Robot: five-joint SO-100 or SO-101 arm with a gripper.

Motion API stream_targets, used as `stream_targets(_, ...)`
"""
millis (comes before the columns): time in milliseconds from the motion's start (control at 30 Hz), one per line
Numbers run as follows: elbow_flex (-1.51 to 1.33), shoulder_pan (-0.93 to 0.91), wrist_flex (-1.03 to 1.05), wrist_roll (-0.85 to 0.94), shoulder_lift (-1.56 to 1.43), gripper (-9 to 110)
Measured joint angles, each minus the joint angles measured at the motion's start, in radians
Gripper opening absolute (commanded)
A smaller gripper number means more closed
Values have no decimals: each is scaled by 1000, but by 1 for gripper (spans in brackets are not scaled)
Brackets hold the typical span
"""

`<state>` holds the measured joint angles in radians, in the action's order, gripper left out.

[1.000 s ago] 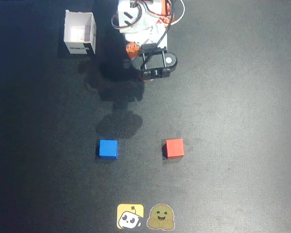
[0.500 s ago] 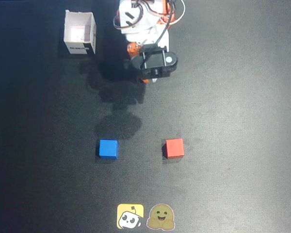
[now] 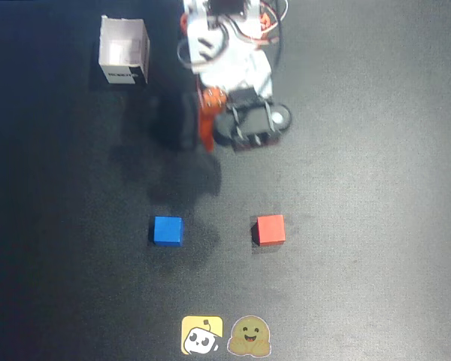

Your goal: Put the red cube on top of the blue cube.

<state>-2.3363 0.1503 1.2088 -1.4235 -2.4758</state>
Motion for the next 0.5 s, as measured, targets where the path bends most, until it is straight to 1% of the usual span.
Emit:
stream_targets(167, 91, 26, -69, -14, 98, 26)
stream_targets(500, 324, 40, -71, -29, 350, 26)
